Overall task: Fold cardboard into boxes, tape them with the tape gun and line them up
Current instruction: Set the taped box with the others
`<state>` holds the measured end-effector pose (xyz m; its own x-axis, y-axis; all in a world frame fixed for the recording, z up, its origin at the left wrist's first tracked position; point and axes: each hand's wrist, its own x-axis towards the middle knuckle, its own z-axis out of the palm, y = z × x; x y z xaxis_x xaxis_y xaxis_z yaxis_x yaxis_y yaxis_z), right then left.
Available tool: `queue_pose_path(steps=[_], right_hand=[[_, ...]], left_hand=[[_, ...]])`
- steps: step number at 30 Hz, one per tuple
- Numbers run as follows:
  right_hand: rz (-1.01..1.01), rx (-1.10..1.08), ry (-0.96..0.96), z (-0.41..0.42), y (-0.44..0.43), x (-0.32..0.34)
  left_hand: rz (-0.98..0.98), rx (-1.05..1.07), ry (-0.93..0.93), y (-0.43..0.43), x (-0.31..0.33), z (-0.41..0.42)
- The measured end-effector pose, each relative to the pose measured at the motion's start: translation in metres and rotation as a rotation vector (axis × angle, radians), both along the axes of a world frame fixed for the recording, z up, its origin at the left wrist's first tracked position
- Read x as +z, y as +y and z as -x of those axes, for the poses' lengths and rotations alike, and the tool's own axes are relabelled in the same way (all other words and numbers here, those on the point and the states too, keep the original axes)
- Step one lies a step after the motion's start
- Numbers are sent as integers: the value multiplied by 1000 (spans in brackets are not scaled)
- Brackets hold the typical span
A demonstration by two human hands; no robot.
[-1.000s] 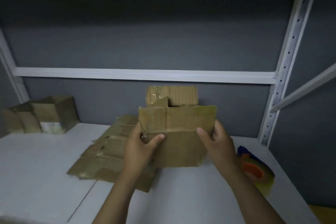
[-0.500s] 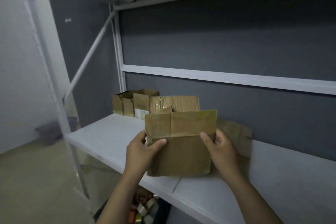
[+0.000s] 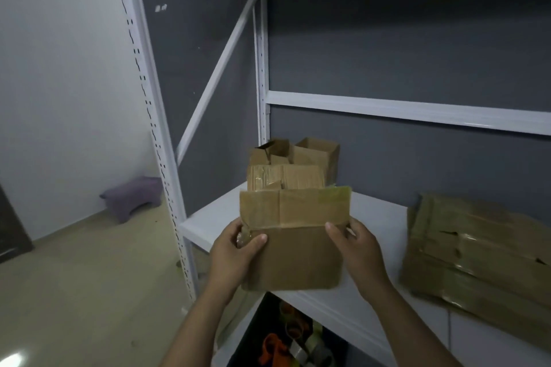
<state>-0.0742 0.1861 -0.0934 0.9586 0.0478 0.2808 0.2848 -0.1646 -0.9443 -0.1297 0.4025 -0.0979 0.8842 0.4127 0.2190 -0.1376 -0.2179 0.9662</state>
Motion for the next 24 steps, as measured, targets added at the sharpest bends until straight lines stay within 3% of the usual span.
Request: queue_pose_path(steps=[17,21,24], right_hand=[[-43,241,238,-241,173,-39],[47,251,220,-280,197,-42],[188,76,112,-301,202,-48]], left_hand=[[-58,88,72,168,-45,-191],[-145,35,113,192,-65,-214],[-239,-22,115,201,-77,-225]])
